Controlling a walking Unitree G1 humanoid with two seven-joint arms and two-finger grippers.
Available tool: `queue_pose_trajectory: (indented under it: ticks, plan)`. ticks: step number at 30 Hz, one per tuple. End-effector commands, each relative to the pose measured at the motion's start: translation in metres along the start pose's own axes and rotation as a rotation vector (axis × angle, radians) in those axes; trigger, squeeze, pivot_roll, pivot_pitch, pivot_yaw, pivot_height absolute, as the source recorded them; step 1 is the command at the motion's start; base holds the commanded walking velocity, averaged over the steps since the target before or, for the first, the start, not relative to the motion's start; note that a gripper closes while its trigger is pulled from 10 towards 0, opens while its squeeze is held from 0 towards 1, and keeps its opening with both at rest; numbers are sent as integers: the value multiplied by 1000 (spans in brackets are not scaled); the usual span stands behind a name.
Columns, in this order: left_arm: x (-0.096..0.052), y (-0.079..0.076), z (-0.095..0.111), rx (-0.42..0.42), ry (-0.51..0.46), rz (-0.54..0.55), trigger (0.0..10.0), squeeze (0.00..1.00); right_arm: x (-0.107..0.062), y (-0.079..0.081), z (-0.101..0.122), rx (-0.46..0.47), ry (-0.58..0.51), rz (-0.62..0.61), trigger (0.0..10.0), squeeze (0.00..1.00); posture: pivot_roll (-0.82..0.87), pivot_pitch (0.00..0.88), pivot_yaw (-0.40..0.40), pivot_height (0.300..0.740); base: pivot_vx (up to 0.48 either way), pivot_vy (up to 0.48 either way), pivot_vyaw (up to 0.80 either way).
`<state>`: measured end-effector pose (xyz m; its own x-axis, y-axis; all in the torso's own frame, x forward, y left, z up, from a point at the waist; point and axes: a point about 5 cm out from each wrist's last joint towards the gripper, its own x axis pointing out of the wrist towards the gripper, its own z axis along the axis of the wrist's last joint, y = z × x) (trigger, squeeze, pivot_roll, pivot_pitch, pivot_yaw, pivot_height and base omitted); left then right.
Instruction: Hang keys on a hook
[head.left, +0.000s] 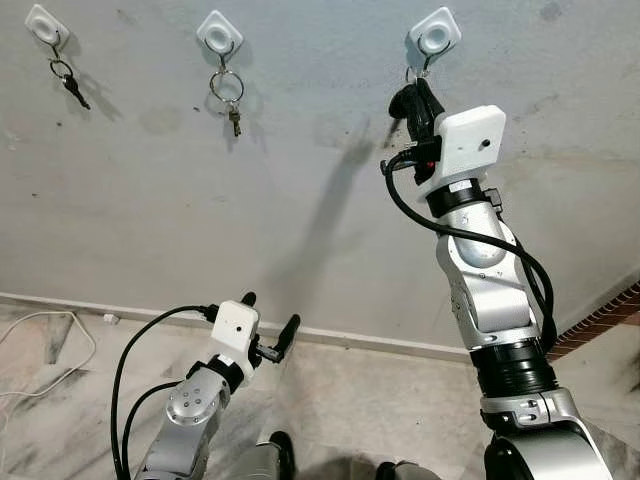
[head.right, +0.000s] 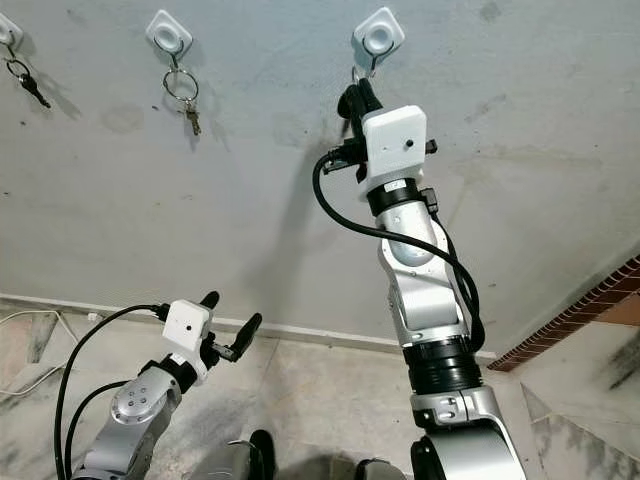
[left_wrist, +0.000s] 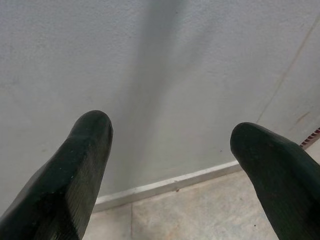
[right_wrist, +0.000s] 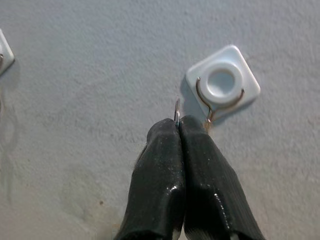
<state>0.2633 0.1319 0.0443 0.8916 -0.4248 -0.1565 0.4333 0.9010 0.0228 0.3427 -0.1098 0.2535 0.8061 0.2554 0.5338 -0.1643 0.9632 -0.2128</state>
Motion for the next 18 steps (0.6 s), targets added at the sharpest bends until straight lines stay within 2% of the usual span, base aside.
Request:
queue_pose_trajectory:
  ticks: [1,6,8,10,11,15,18]
  plan:
    - [-3,1,-6,9,31,-10,10000,0,0,-2,5,8,-16,-5,10000,0,-1,188,84,740,0,0,0]
    - [-1,-2,14,15,-41,-65,10000,0,3,-5,5,3,-16,-9,10000,0,-2,187,82,740,0,0,0]
    - [1,-5,29,-35,-82,-126,10000,0,4,-7,5,1,-15,-10,10000,0,-1,187,77,740,0,0,0]
    - [0,-9,40,-29,-111,-180,10000,0,4,-7,5,0,-13,-10,10000,0,1,188,75,740,0,0,0]
    - [-3,-11,56,-12,-159,-228,10000,0,4,-7,4,-1,-10,-8,10000,0,2,187,74,740,0,0,0]
    - [-7,-6,72,36,-223,-217,10000,0,4,-8,3,-2,-3,-2,10000,0,5,189,71,740,0,0,0]
    - [-10,-4,78,37,-250,-198,10000,0,4,-8,2,1,2,-1,10000,0,5,191,68,740,0,0,0]
